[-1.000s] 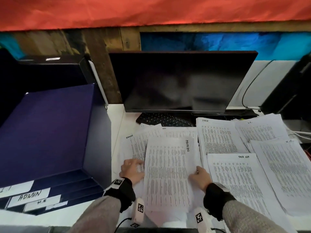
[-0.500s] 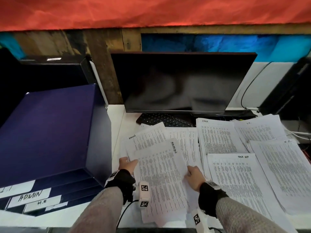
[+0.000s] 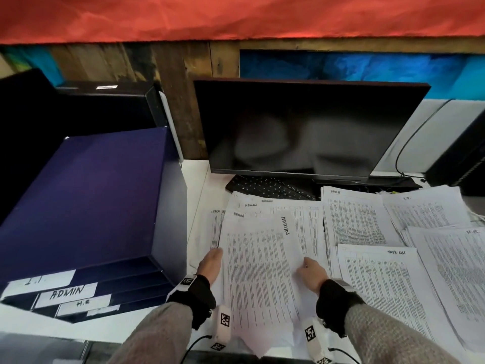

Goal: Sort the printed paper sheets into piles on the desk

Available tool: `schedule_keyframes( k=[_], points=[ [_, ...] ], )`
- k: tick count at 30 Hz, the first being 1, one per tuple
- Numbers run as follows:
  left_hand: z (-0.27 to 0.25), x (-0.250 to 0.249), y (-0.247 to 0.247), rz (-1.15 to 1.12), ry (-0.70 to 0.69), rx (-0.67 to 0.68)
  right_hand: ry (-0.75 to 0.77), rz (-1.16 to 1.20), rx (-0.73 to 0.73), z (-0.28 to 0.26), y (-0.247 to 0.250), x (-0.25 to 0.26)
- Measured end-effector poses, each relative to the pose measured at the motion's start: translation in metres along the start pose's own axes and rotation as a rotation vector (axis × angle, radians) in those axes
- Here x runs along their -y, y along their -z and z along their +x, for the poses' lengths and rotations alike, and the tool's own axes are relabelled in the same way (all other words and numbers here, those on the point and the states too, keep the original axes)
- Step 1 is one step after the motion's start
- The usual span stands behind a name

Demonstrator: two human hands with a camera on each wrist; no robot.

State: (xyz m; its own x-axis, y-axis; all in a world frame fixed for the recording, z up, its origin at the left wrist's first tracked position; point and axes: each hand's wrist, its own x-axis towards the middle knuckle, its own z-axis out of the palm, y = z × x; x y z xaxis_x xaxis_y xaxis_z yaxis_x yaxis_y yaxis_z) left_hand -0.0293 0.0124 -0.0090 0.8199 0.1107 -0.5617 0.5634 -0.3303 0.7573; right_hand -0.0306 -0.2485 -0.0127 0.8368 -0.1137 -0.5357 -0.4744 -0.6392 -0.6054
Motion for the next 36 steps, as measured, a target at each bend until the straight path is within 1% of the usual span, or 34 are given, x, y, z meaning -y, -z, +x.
schedule_keyframes(
  k=[2,4,6,7,9,10,12,14,15,16,17,18,20,21,22,23,26,28,30,31,32,34,35,36],
  points=[
    [-0.009,-0.008,-0.004,-0.043,-0.015,0.051,0.008,-0.034,0.056,0.003,-0.007,-0.001],
    [-0.016,-0.016,-0.006,0.001,-0.061,0.074,0.012,-0.018,0.078,0.003,-0.011,-0.004],
    [-0.022,-0.023,-0.007,0.0,-0.125,0.1,-0.002,0.082,-0.007,0.005,-0.012,-0.008],
    [-0.023,-0.025,-0.008,-0.035,-0.148,0.124,-0.007,0.171,-0.076,0.005,-0.01,-0.01],
    [-0.025,-0.029,-0.009,-0.126,-0.179,0.163,-0.042,0.417,-0.151,0.007,-0.005,-0.015],
    [-0.028,-0.031,-0.01,-0.169,-0.19,0.173,-0.066,0.543,-0.143,0.007,-0.002,-0.018],
    [-0.029,-0.032,-0.015,-0.224,-0.195,0.202,-0.072,0.735,-0.07,0.002,0.008,-0.018],
    [-0.028,-0.032,-0.021,-0.199,-0.162,0.237,-0.024,0.787,0.033,-0.009,0.018,-0.012],
    [-0.023,-0.029,-0.023,-0.14,-0.148,0.25,-0.004,0.789,0.054,-0.011,0.022,-0.012],
    [-0.019,-0.026,-0.025,-0.057,-0.144,0.247,0.002,0.749,0.04,-0.01,0.023,-0.015],
    [-0.013,-0.023,-0.026,0.064,-0.144,0.19,-0.002,0.692,0.007,-0.007,0.024,-0.019],
    [-0.008,-0.021,-0.024,0.212,-0.129,0.071,-0.021,0.624,-0.043,-0.004,0.024,-0.024],
    [-0.001,-0.012,-0.016,0.485,-0.012,-0.203,-0.067,0.425,-0.132,-0.001,0.023,-0.032],
    [0.003,-0.006,-0.011,0.554,0.048,-0.273,-0.09,0.314,-0.154,-0.001,0.023,-0.036],
    [0.003,-0.003,-0.007,0.568,0.093,-0.305,-0.108,0.217,-0.167,-0.004,0.022,-0.038],
    [0.006,0.001,-0.005,0.556,0.125,-0.313,-0.119,0.169,-0.17,-0.005,0.022,-0.041],
    [0.01,0.007,-0.002,0.573,0.147,-0.318,-0.091,0.184,-0.172,-0.008,0.019,-0.04],
    [0.009,0.006,-0.004,0.656,0.081,-0.383,-0.045,0.241,-0.168,-0.01,0.017,-0.033],
    [0.006,0.001,-0.007,0.713,-0.061,-0.453,-0.006,0.299,-0.181,-0.007,0.014,-0.025],
    [0.006,0.0,-0.009,0.649,-0.139,-0.455,0.005,0.346,-0.179,-0.005,0.012,-0.021],
    [0.005,-0.004,-0.01,0.487,-0.163,-0.403,0.017,0.407,-0.166,-0.002,0.01,-0.018],
    [0.002,-0.011,-0.014,0.065,-0.088,-0.187,0.05,0.504,-0.107,0.0,0.006,-0.009],
    [0.0,-0.013,-0.015,-0.101,-0.044,-0.085,0.07,0.534,-0.054,-0.001,0.004,-0.003],
    [0.0,-0.015,-0.015,-0.159,-0.022,-0.016,0.086,0.548,0.023,-0.002,0.002,0.004]
  ],
)
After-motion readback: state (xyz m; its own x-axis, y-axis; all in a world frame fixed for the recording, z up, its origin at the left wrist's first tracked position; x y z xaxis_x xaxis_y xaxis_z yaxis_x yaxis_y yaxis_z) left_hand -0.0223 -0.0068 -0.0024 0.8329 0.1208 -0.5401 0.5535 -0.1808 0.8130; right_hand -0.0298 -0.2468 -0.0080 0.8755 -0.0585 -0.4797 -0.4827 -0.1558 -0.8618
